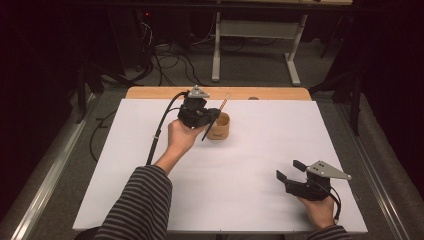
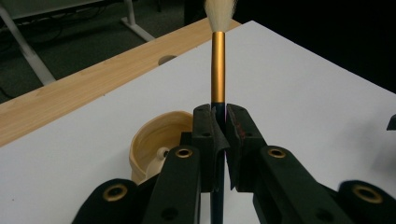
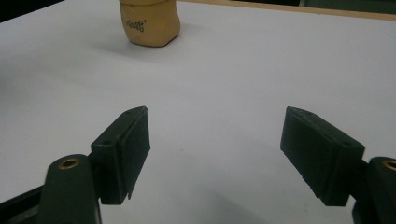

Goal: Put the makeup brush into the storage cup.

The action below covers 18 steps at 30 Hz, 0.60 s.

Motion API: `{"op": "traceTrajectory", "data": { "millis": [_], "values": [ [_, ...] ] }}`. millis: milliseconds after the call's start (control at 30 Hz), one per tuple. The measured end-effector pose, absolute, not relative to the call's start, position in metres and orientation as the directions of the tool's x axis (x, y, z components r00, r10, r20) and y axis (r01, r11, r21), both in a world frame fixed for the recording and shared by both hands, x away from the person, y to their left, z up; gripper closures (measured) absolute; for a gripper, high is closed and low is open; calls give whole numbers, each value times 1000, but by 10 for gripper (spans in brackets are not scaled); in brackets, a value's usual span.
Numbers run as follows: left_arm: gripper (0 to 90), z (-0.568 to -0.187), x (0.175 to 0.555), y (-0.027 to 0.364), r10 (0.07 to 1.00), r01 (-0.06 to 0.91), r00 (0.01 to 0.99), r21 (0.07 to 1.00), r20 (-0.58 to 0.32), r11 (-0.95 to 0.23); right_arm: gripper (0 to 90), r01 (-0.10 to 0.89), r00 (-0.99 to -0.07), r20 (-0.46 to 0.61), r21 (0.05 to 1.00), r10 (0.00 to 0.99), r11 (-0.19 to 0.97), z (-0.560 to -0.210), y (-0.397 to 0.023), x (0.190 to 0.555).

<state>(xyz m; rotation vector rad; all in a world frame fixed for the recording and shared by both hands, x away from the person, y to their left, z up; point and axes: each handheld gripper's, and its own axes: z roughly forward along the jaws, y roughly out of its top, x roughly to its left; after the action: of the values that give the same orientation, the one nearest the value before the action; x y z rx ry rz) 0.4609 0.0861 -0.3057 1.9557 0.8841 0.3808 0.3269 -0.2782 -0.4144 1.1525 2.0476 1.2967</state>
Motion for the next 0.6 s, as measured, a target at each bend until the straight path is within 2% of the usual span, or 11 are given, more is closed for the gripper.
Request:
{"op": "traceTrajectory", "data": {
  "millis": [600],
  "values": [
    [833,-305,479,75,720,422,686,864,-106,-274,257,409,-549,59,889,834,206,-414,-278,327]
  ]
}}
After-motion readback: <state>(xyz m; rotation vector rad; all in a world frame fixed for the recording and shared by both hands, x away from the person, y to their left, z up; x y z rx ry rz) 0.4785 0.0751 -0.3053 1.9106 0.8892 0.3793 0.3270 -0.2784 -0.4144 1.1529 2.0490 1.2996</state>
